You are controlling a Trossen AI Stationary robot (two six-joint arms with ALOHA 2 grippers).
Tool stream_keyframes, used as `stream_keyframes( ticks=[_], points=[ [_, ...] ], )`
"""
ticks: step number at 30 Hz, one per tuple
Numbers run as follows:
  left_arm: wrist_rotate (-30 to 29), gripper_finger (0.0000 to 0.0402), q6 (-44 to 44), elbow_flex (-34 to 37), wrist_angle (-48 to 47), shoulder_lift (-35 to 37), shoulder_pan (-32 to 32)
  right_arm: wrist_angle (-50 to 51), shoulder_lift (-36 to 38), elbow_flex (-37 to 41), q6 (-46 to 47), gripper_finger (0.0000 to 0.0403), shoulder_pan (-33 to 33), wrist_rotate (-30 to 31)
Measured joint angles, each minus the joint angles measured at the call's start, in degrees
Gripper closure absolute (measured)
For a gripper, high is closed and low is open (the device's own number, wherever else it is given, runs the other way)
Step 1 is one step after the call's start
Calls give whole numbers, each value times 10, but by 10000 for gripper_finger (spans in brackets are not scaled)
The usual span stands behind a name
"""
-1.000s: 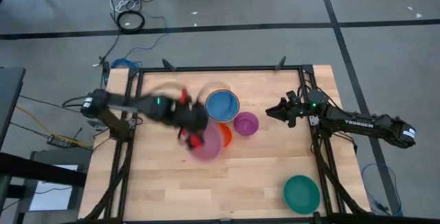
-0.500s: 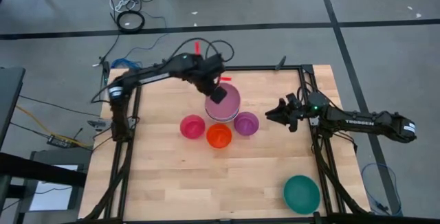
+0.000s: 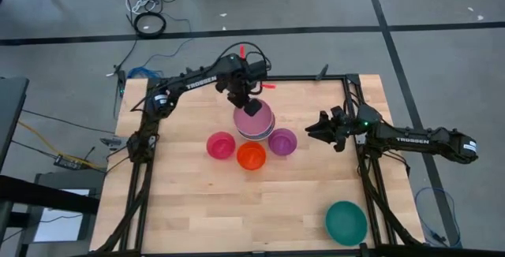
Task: Nest bowls inside each other
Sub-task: Stack the pink bowl on top of the blue bowl
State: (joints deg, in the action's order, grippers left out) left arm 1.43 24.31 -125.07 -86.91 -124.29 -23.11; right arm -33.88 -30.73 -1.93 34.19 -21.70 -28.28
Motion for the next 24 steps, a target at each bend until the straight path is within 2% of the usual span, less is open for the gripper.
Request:
stream_keyframes(
  ticks=[6, 19, 24],
  points=[
    [-15, 399, -1, 6, 15, 1, -8, -15, 0, 0, 7, 274, -7, -4],
    [7, 397, -12, 7, 26, -34, 0, -21, 0, 0, 16, 274, -6, -4],
    [7, 367, -17, 7, 53, -34, 7, -22, 0, 0, 15, 274, -7, -9]
  ],
)
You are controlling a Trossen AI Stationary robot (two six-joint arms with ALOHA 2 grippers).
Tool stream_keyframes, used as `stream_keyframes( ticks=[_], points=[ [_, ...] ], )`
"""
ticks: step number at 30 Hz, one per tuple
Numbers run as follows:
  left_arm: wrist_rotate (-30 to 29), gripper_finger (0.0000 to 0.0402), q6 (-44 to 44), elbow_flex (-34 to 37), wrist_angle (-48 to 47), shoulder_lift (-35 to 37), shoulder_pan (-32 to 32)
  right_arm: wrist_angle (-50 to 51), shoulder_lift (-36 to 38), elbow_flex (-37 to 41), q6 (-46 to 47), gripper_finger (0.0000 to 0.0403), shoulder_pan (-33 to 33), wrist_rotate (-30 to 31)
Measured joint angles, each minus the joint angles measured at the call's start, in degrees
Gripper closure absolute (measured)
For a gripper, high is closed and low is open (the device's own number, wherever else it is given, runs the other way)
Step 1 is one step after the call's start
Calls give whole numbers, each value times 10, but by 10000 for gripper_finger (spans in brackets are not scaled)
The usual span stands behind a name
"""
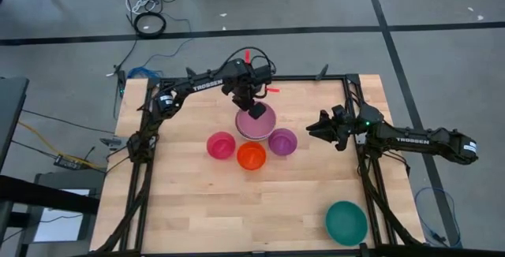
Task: Nest bowls inside each other
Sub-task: Stack the pink bowl on top of the blue bowl, then stack the green bowl on top of the pink bowl
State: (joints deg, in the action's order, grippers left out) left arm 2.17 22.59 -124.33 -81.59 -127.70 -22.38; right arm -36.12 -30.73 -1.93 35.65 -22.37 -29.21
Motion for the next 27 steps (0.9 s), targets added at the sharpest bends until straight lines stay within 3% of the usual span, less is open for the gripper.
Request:
stream_keyframes(
  ticks=[10, 16, 21, 27],
  points=[
    [1, 266, -3, 0, -12, 0, 10, 1, 0, 0, -2, 274, 0, -1],
    [-2, 208, -29, 0, -66, 0, 17, 3, 0, 0, -3, 274, 0, -6],
    [-39, 179, -44, 0, -79, 14, 25, 24, 0, 0, -15, 270, 0, -6],
    [-123, 173, -47, 0, -13, 84, 42, 87, 0, 0, -26, 231, 0, -6]
  ],
)
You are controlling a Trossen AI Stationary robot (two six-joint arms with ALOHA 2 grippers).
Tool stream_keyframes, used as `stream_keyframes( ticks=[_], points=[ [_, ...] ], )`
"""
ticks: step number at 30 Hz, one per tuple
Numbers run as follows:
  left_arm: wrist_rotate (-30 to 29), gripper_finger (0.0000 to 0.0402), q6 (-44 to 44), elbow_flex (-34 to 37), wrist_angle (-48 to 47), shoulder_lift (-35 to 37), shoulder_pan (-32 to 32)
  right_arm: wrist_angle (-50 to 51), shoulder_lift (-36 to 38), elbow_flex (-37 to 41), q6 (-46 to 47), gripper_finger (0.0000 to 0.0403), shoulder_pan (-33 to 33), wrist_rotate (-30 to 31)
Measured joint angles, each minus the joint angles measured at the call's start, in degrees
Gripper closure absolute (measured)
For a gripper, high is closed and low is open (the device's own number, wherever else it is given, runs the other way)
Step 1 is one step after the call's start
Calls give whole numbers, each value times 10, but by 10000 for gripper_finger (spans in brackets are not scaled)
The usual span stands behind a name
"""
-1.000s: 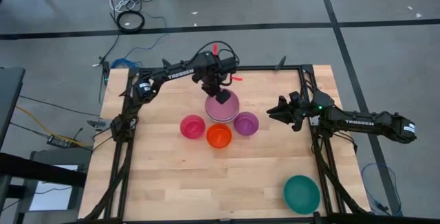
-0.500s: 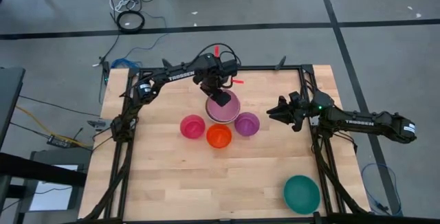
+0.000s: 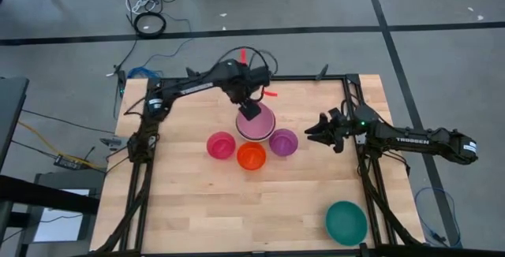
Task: Nest bowls inside each other
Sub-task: Stack the green bowl on top of the pink bowl
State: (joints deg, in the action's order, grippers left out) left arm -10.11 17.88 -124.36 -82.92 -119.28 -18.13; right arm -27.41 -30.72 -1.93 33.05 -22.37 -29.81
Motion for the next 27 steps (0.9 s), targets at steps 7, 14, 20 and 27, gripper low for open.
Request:
stream_keyframes(
  ticks=[7, 14, 20, 27],
  points=[
    [-98, 173, 38, -1, 48, 135, 47, 154, 0, 0, 35, 201, 93, 4],
    [-208, 173, 92, -2, 56, 224, 146, 245, 0, -4, 127, 204, 259, 98],
    [-296, 173, 113, -1, 54, 252, 218, 443, -17, -142, 147, 208, 377, 198],
    [-319, 173, 114, -1, 53, 252, 259, 710, -123, -346, 189, 211, 513, 297]
  ],
)
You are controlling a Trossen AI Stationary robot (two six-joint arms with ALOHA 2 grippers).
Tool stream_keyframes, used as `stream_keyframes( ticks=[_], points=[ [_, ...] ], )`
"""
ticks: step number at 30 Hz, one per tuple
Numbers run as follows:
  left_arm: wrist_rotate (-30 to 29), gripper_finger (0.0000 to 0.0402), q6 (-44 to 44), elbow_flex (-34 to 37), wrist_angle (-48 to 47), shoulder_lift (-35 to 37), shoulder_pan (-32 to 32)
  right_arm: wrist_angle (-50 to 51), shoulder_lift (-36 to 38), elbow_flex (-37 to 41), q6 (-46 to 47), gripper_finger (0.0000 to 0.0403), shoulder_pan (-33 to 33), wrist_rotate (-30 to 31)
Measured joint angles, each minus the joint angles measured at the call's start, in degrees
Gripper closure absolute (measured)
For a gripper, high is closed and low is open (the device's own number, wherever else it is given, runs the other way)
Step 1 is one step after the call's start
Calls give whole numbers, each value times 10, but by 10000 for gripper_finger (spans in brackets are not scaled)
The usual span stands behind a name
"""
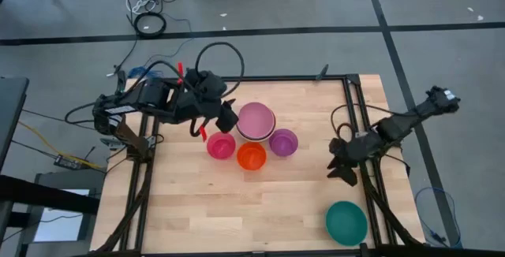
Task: Nest bowls inside each other
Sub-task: Stack the green bowl on top of the pink bowl
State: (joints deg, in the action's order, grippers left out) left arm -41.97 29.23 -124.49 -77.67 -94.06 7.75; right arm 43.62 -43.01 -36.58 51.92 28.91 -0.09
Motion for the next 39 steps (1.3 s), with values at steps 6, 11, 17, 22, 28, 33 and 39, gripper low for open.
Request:
stream_keyframes(
  ticks=[6, 11, 17, 22, 28, 33, 39],
  points=[
    [-38, 173, 1, 0, 0, 0, 33, 77, -132, -60, 69, 211, 90, -3],
    [-64, 173, 1, 0, -3, 5, 58, 77, -207, -95, 105, 211, 129, -9],
    [-89, 173, 5, 1, -11, 10, 90, 86, -260, -121, 154, 211, 181, -32],
    [-110, 173, 18, 1, -22, 15, 117, 89, -279, -127, 204, 211, 217, -43],
    [-128, 173, 49, 1, -36, 14, 151, 89, -291, -127, 252, 211, 246, -31],
    [-147, 173, 64, 1, -36, 14, 180, 88, -306, -127, 288, 211, 263, -11],
    [-168, 173, 73, 1, -37, 14, 212, 83, -338, -127, 304, 211, 271, -12]
  ],
)
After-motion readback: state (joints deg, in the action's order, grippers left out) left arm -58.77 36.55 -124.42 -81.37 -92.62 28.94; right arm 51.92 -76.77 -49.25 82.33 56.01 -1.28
